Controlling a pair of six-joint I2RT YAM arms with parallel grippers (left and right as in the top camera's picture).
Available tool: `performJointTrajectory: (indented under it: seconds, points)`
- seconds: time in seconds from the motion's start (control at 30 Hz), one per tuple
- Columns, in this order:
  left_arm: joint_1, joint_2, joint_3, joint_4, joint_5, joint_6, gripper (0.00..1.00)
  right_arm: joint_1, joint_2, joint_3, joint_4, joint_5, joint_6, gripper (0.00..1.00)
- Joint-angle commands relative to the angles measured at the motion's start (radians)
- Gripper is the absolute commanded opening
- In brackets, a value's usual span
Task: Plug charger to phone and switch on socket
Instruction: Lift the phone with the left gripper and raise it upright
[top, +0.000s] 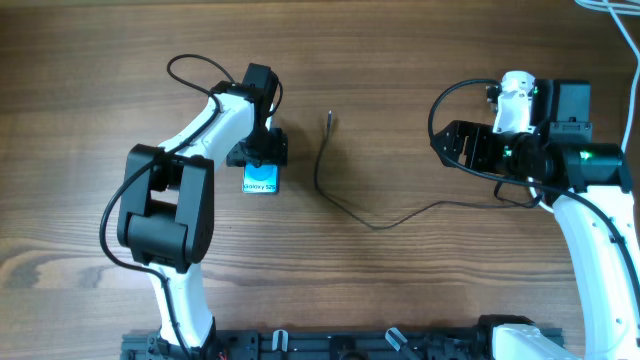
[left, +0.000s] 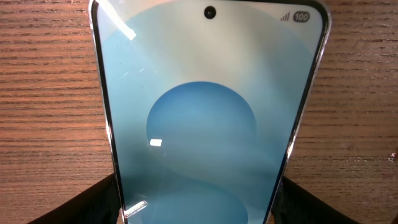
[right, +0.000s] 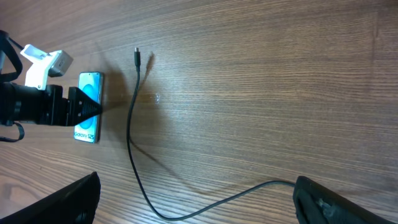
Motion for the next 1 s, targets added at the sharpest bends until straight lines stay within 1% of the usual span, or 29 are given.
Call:
performJointTrajectory:
  seconds: [0.0,0.17,0.3,0.4,0.5,0.53,0.83,0.97]
  points:
    - [-0.006,0.042,-0.019,0.004,0.027,-0.013,0.75,0.002,0.008,0.023,0.002,0.014,0.001,1.0]
    - [-0.005,0.032,-0.015,-0.016,0.027,-0.013,0.76,0.002,0.008,0.023,0.007,0.014,0.001,1.0]
    - [-0.005,-0.01,-0.015,-0.018,0.027,-0.013,0.76,0.002,0.008,0.023,0.006,0.014,0.001,1.0]
    - [-0.005,-0.045,-0.015,-0.014,0.026,-0.013,0.73,0.002,0.008,0.023,0.005,0.014,0.001,1.0]
    - [-0.005,-0.056,-0.016,-0.01,0.026,-0.013,0.67,0.002,0.008,0.023,0.003,0.014,0.0,1.0]
    - [-0.005,-0.056,-0.016,-0.01,0.026,-0.013,0.66,0.002,0.008,0.023,0.002,0.014,0.001,1.0]
    - [-0.005,-0.056,-0.015,-0.003,0.026,-0.013,0.66,0.002,0.008,0.023,-0.005,0.014,0.0,1.0]
    - [-0.005,-0.072,0.028,-0.037,0.027,-0.014,0.66,0.002,0.008,0.023,-0.005,0.014,0.001,1.0]
